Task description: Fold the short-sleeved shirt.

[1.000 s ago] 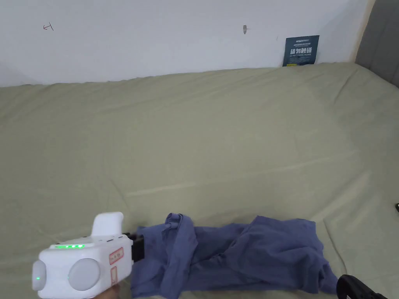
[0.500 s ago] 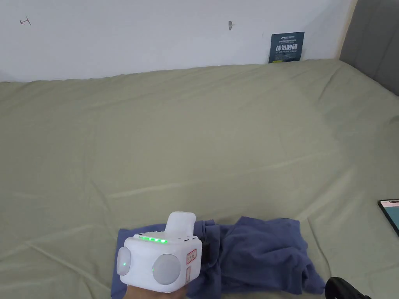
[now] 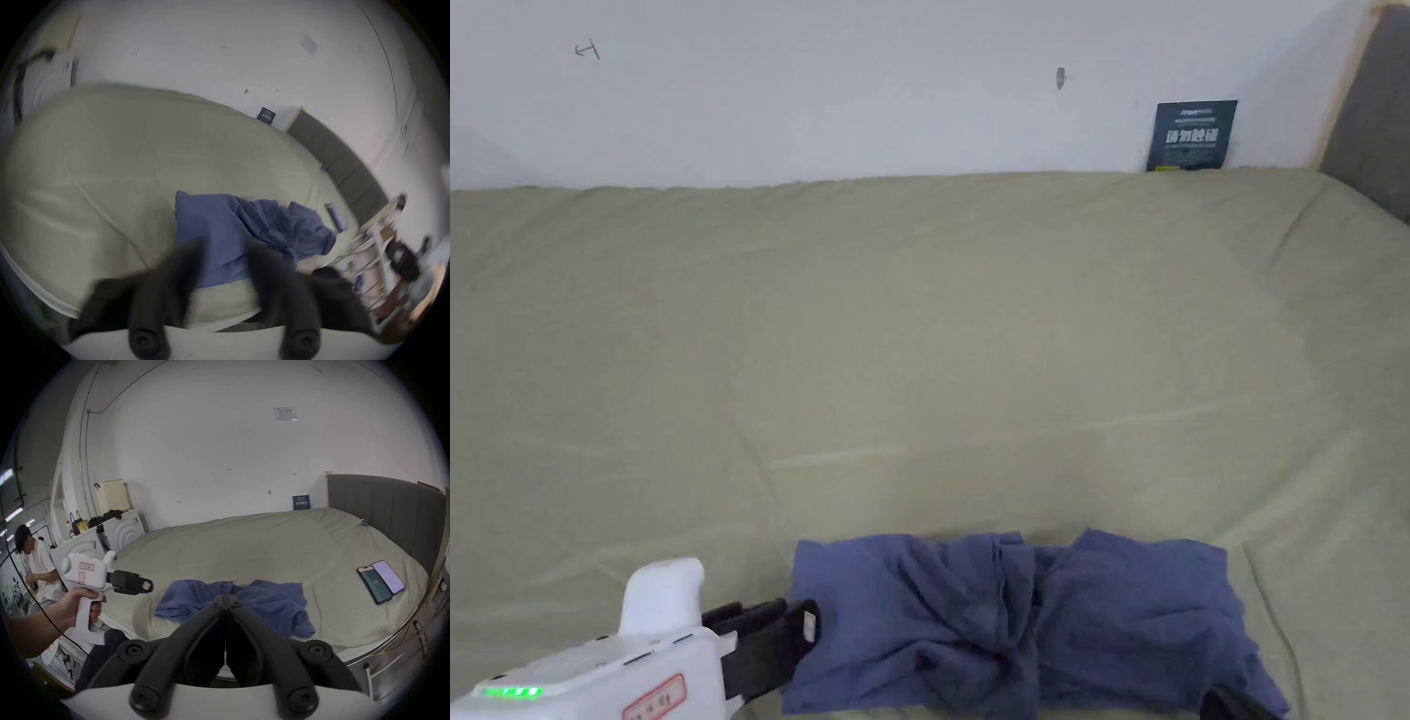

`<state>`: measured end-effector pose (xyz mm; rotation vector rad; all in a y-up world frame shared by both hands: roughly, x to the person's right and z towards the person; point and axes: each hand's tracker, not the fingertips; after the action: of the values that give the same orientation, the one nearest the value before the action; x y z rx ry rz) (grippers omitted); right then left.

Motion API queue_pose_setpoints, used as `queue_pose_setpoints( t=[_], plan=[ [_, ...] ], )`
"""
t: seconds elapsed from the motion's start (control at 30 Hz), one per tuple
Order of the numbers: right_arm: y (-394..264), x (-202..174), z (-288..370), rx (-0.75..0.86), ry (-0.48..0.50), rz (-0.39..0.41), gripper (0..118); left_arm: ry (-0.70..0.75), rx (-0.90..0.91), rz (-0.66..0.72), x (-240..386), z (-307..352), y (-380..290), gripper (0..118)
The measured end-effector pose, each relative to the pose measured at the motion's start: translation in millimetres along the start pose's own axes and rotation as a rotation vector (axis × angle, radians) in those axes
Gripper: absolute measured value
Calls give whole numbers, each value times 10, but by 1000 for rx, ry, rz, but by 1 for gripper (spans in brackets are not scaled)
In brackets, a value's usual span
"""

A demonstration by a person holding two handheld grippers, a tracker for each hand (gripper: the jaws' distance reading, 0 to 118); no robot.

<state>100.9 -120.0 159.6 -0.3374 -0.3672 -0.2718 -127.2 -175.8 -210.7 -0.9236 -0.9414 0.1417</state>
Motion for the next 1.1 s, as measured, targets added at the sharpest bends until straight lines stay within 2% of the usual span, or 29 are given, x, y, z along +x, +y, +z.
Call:
queue_pose_setpoints(
  t=[0.03,0.07,0.1,0.13,0.23,0.33,0.37,0.4,0.47,0.5,0.53,0.57,0.6,0.63,0.7,0.73,0.87,1.0,1.1],
  plan=[
    [-1,-22,5,4,10,-13,0,-44,-14,93,-127,-21,21,73],
    [2,-39,3,0,20,-28,0,-49,-25,130,-247,-67,47,106],
    [-3,-47,-1,-10,32,-43,0,-85,-33,167,-383,-119,73,118],
    [-11,-53,-4,-11,27,-45,0,-132,40,195,-501,-161,126,118],
    [-33,-63,-28,-30,14,-54,0,-244,-103,430,-883,-509,49,118],
    [-47,-50,-32,-47,0,-71,0,-459,-160,693,-1144,-978,-154,118],
    [-54,-43,-28,-51,-6,-72,0,-561,-88,714,-1128,-1043,-188,118],
    [-63,-36,-24,-55,-17,-72,0,-635,-42,664,-1027,-1098,-141,118],
    [-83,-16,-28,-67,-34,-79,0,-602,-174,582,-862,-1279,-119,118],
    [-99,2,-38,-78,-49,-88,0,-596,-189,529,-762,-1317,-95,113],
    [-112,13,-54,-91,-67,-95,0,-561,-198,506,-700,-1330,-65,83],
    [-125,25,-73,-106,-81,-106,0,-494,-209,521,-667,-1336,-53,29],
    [-139,43,-84,-110,-77,-119,0,-351,-243,523,-724,-1410,-80,7],
    [-153,58,-87,-110,-72,-132,0,-196,-272,474,-742,-1439,-149,7],
    [-160,58,-95,-113,-74,-137,0,-359,-186,578,-807,-1388,-191,7],
    [-158,55,-96,-116,-74,-134,0,-292,-181,581,-740,-1277,-183,7],
    [-135,53,-75,-109,-65,-126,0,-179,-104,408,-619,-782,-3,7],
    [-140,38,-60,-93,-52,-111,0,98,-33,145,-559,-239,242,7],
    [-200,35,-74,-96,-27,-138,0,178,-60,50,-482,-133,324,7]
  ],
)
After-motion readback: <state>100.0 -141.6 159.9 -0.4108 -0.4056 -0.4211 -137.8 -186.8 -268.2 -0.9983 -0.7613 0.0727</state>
